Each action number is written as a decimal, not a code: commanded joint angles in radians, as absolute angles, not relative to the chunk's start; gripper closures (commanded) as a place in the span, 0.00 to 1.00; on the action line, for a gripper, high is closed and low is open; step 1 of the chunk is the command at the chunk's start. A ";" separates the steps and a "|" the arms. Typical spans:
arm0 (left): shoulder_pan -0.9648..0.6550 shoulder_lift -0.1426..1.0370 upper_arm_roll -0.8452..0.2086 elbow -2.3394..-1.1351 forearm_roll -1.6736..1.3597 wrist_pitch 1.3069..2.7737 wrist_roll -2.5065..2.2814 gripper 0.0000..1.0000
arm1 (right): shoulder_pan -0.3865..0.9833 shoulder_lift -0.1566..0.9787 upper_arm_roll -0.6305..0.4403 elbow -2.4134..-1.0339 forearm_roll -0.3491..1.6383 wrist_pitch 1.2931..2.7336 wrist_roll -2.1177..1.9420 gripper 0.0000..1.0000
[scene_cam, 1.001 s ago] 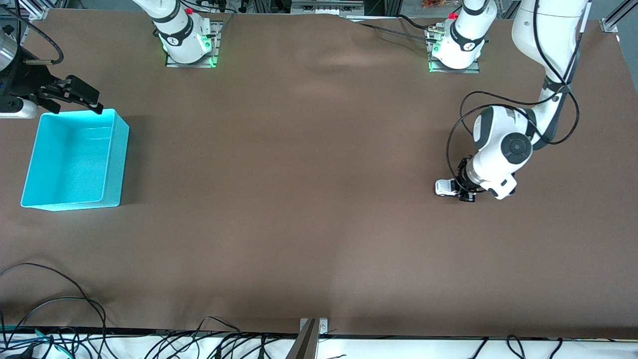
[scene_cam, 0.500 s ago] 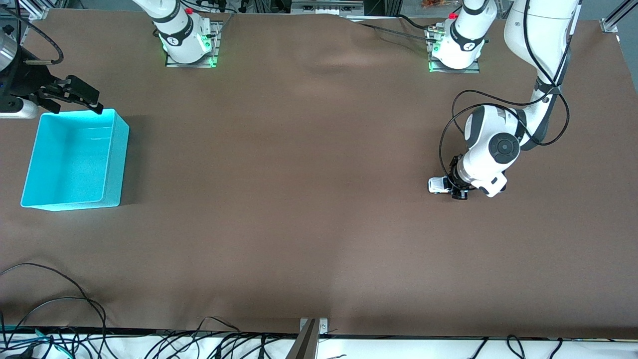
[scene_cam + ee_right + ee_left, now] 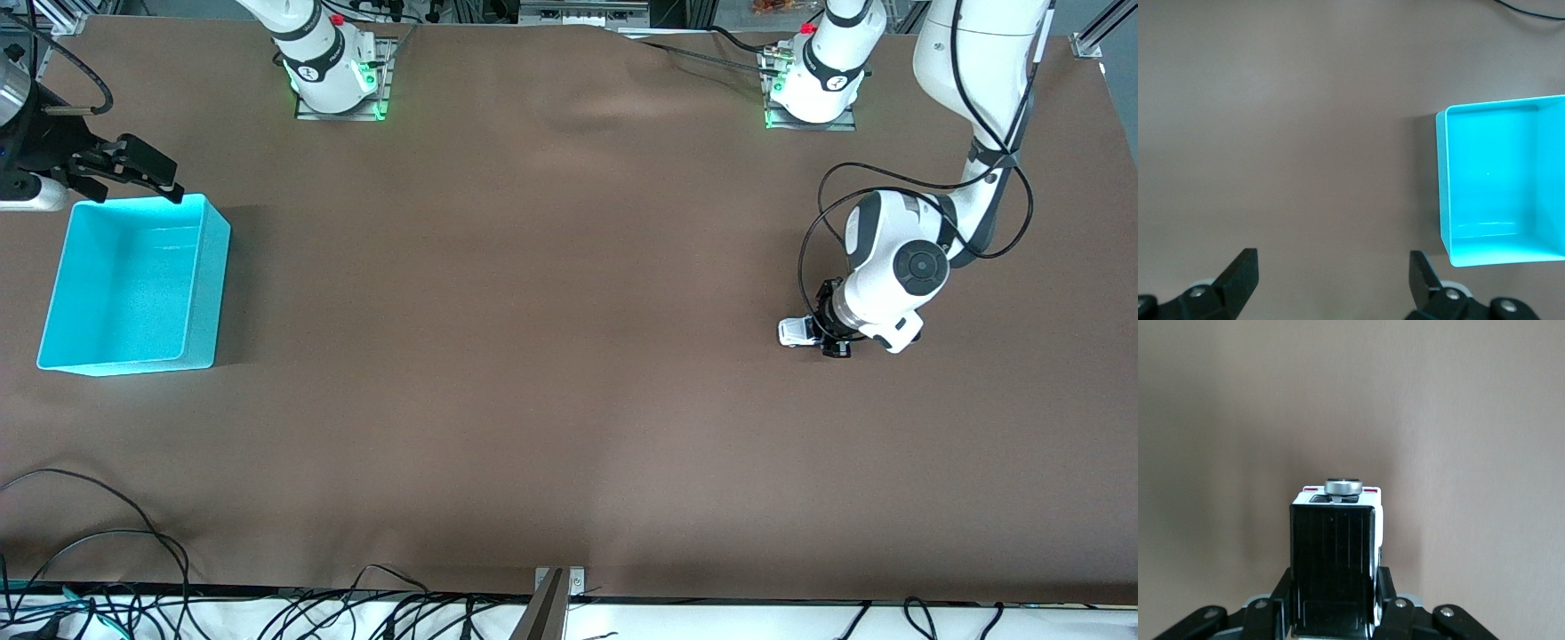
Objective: Wind and store white jeep toy
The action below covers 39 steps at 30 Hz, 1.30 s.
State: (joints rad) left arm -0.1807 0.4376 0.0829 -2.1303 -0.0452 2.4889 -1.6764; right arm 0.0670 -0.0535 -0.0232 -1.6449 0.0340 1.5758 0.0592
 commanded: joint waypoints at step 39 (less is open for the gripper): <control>0.160 0.520 0.089 -2.103 0.075 2.526 -1.287 0.93 | 0.063 -0.057 -0.021 -1.626 0.044 1.552 0.055 0.00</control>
